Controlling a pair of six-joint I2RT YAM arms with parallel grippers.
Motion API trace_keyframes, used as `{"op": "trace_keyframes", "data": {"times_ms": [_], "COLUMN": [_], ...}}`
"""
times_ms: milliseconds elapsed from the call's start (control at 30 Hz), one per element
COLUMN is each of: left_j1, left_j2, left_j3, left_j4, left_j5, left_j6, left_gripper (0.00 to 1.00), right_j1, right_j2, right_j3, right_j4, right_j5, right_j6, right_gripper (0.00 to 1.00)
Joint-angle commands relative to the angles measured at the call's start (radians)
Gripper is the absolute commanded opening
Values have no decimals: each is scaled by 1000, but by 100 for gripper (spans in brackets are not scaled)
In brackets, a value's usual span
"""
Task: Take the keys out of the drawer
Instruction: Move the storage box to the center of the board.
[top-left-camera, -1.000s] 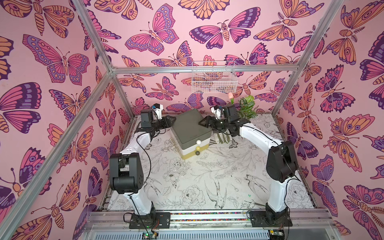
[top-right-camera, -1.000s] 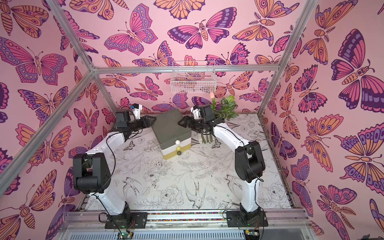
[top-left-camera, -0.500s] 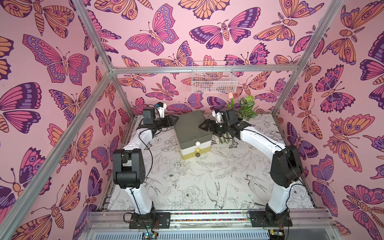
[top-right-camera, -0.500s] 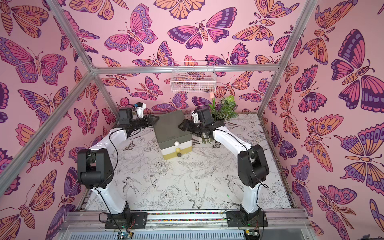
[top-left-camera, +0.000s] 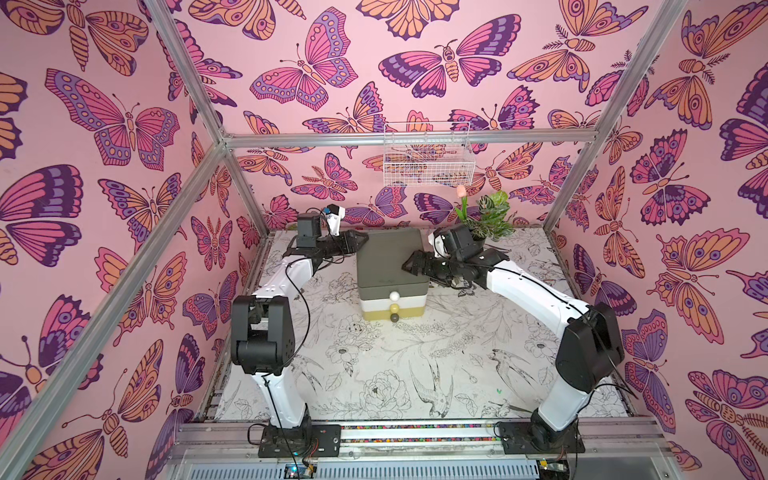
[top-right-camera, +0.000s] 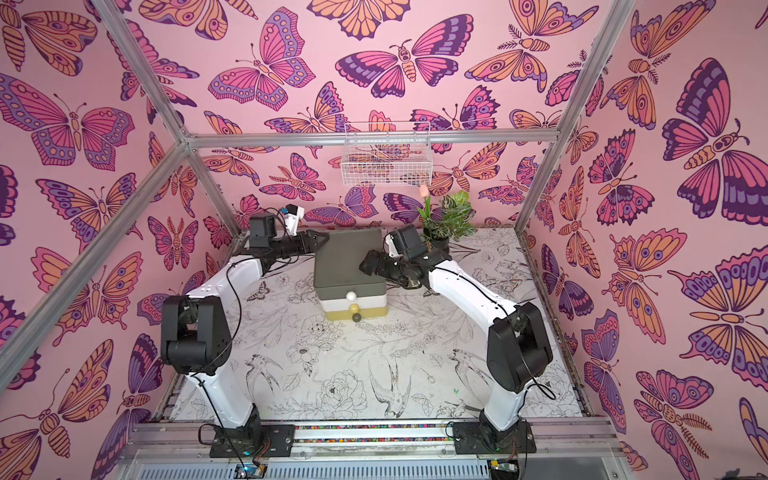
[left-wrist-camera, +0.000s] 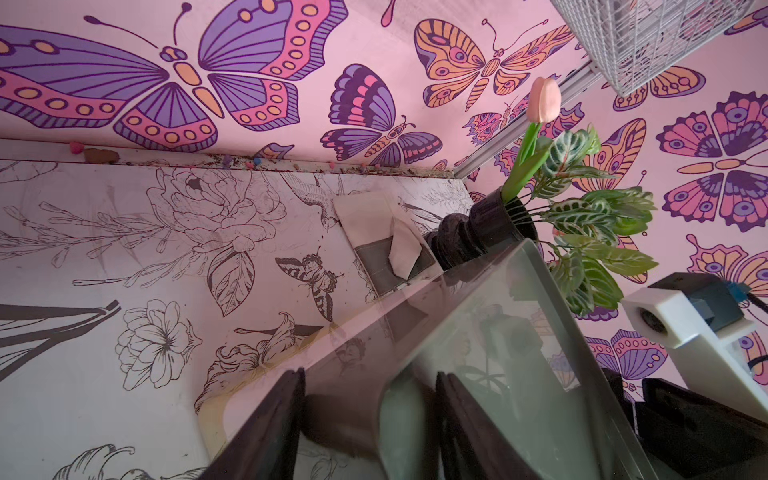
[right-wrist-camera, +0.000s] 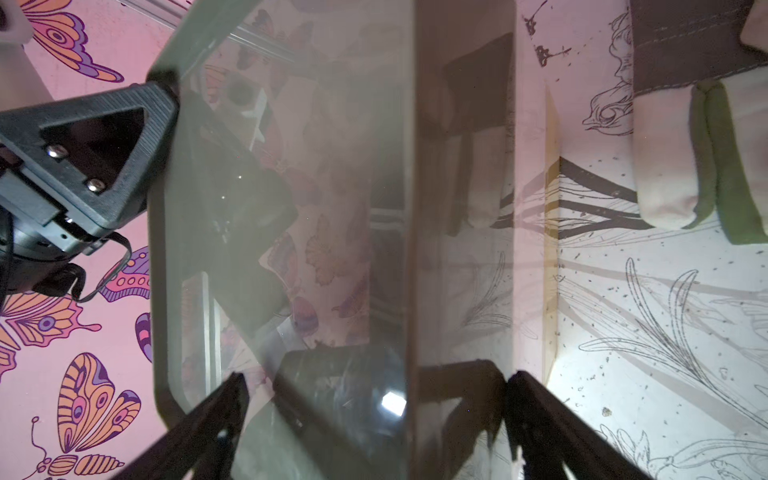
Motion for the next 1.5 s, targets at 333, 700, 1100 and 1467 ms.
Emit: {"op": "trace_keyframes", "data": {"times_ms": [333,700,1100,1467], "left_j1": [-66,-97,-169,-281], "left_j2": [-88,-149,-299,-336], "left_j3": [-208,-271,-440,-436], "left_j4": [-291,-327,-346,-345], "left_j5": [90,94,69,31], "left_j6": [-35,-78,-117,-173], "left_gripper": [54,56,62,63], "right_j1": [-87,-122,-129,-130], "right_j2": [172,267,334,426], "right_j3": [256,346,441,571], "right_j4": [-37,-43,-79,-115], "right_j5": [-224,-281,-356,-445], "right_j6": [-77,-85,-105,-121], "right_gripper": [99,99,99,99]}}
